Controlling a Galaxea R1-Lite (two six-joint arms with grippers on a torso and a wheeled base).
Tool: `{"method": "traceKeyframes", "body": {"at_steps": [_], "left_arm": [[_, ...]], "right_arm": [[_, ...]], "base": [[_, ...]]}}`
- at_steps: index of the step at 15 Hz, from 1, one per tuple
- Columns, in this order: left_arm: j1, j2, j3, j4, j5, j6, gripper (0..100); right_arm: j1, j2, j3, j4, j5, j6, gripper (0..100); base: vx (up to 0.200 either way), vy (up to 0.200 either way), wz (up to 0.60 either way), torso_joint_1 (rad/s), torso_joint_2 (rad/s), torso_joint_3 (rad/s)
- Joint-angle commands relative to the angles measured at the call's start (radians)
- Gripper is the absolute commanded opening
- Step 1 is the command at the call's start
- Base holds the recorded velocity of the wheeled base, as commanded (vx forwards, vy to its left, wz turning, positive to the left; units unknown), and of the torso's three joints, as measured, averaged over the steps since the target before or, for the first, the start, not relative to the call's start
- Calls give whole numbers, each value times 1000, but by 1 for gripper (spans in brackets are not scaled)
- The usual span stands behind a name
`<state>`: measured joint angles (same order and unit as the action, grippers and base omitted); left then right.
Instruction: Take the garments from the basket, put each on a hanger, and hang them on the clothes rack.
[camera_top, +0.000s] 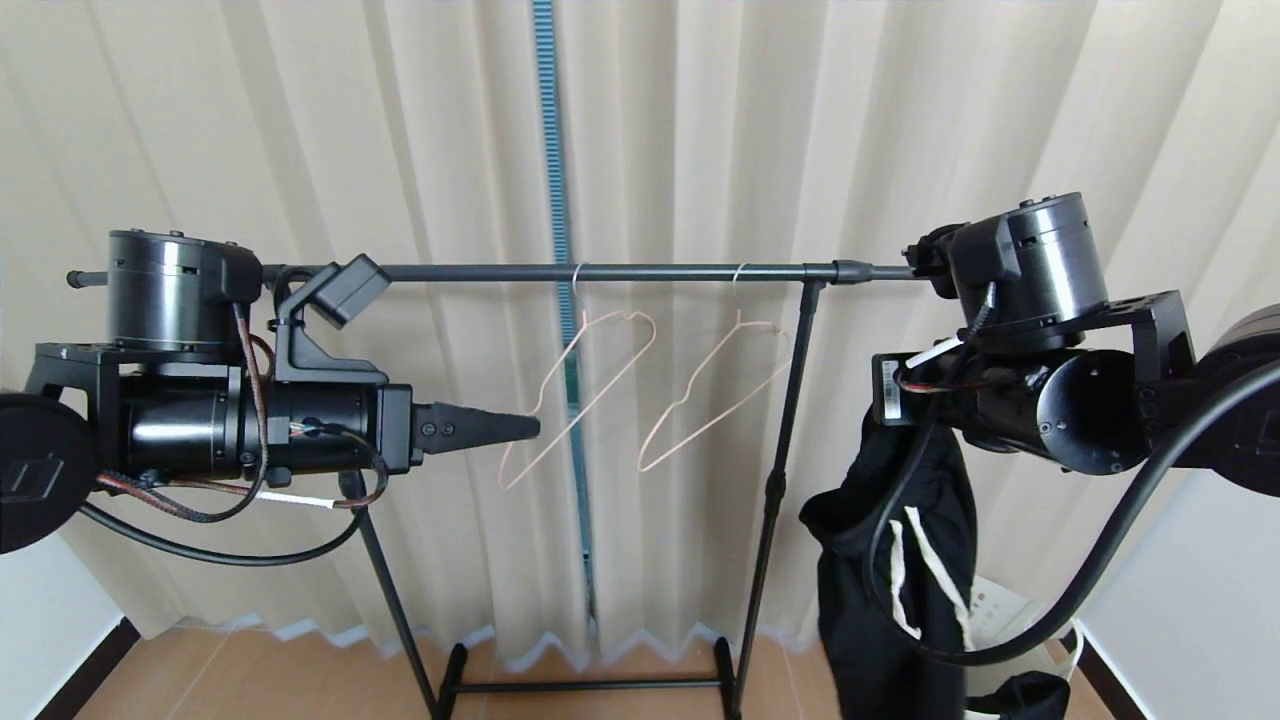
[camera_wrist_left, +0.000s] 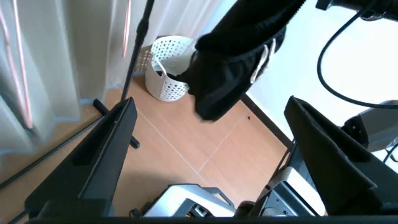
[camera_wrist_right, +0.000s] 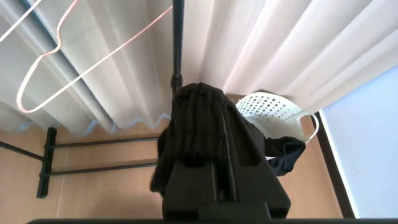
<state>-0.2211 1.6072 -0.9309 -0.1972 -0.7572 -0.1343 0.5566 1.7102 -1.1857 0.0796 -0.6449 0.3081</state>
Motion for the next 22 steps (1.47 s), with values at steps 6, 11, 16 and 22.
{"method": "traceKeyframes", "body": {"at_steps": [6, 11, 16, 22], "left_arm": [[16, 171, -206, 16, 105, 2, 100], [11, 284, -414, 148, 180, 5, 100], [6, 467, -686, 294, 280, 22, 100], [-35, 675, -941, 421, 470, 53, 100]], "right_arm": [[-15, -35, 0, -1, 1, -17, 0], [-32, -57, -2, -1, 2, -21, 0], [-34, -69, -2, -1, 2, -35, 0], [-37, -70, 0, -1, 2, -35, 0]], "base": [[0, 0, 0, 0, 0, 0], [0, 0, 0, 0, 0, 0], [0, 0, 0, 0, 0, 0], [0, 0, 0, 0, 0, 0]]}}
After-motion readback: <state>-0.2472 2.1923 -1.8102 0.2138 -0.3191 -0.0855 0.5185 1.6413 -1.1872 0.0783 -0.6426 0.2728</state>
